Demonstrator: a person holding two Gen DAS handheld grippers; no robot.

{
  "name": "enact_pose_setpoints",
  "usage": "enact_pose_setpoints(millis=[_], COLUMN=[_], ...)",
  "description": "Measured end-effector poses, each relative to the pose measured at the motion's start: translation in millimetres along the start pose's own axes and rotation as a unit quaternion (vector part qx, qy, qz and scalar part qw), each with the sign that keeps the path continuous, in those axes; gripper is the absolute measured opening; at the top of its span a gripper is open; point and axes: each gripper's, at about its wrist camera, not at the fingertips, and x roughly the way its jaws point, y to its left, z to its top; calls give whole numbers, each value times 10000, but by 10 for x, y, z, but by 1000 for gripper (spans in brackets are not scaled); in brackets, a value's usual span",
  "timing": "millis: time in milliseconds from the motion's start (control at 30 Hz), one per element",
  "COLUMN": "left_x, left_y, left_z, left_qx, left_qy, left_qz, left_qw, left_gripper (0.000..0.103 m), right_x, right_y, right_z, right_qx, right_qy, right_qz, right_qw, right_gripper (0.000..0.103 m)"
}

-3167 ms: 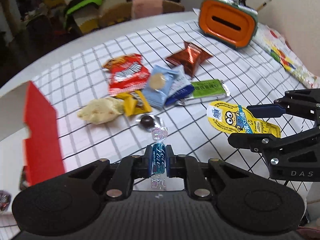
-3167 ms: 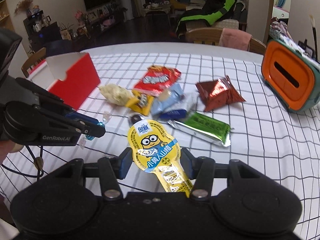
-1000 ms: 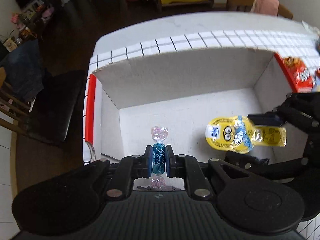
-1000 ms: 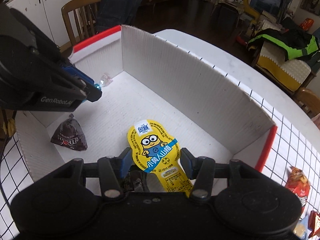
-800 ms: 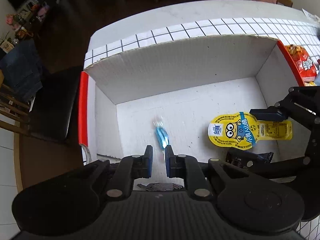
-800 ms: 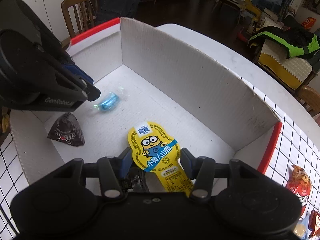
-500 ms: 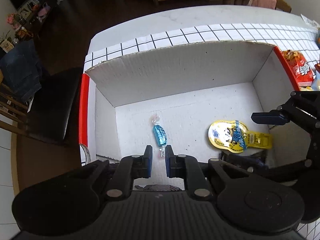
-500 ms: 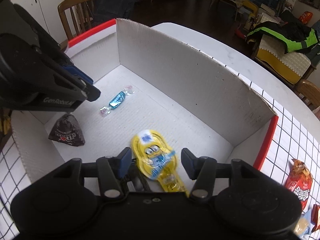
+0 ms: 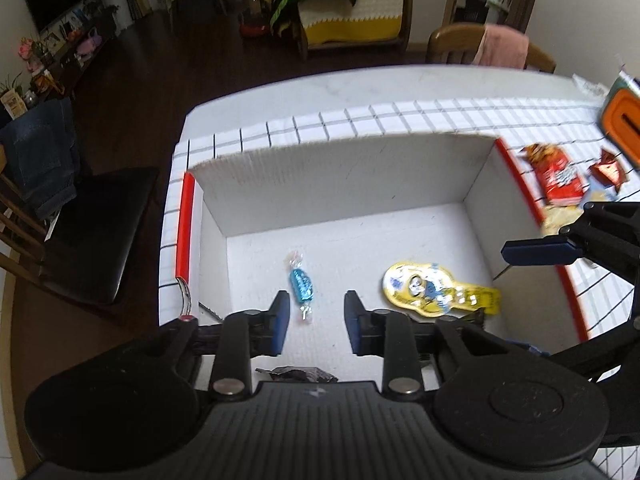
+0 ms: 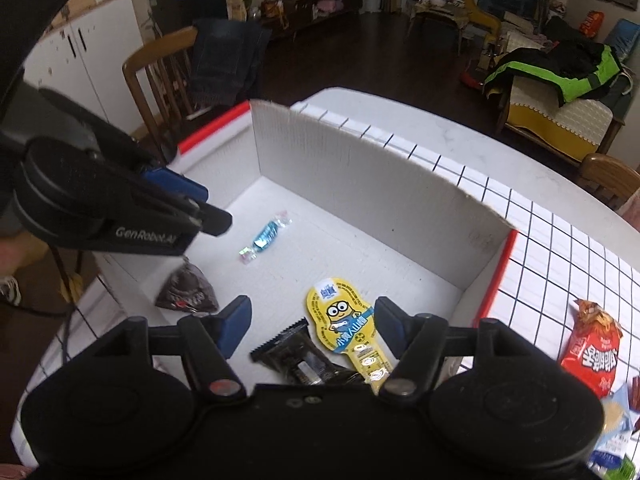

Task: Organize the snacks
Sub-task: 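Open both tools to drop the blue candy and Minion pack into the box, then move both tools back toward the remaining snacks on the table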

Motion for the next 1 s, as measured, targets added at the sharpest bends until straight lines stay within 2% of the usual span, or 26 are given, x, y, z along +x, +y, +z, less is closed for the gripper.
enact_pose_setpoints(millis=[100, 267, 467, 567, 633, 767, 867, 1000], left_x=[-150, -394, -616, -682, -730, -782, -800, -817], left_y=[-10, -95, -281, -402, -494, -732, -918, -1207], left_z=[-23, -58, -91, -104, -125, -150, -160, -181], left_qx=[-26, 42, 166, 219, 270, 308, 301, 288], left_qy=[-172, -544, -893, -1007, -1080, -1195, -1222, -1317], left_qz=[-115, -164, -267, -318, -353, -447, -558, -626], left_qw=[9998, 9984, 9955, 9942, 9932, 9913, 9905, 9889], left_gripper=[36, 57, 69, 72, 73, 83, 85, 85], right_x=[-171, -445, -736, -889, -976, -1153, -1262, -1389], right_y=[7, -26, -105, -159, -220, -386, -543, -760], right_z=[-18, -80, -213, -313, -392, -582, -718, -909], right_qx=[87, 338, 556, 613, 650, 712, 822, 908], right_qy=[-181, -431, -692, -822, -920, -1074, -1156, -1250], right_qz=[12, 31, 70, 73, 75, 112, 120, 112], right_qw=[9998, 9985, 9960, 9947, 9936, 9916, 9898, 9879], right_gripper=[72, 80, 85, 87, 92, 94, 100, 102])
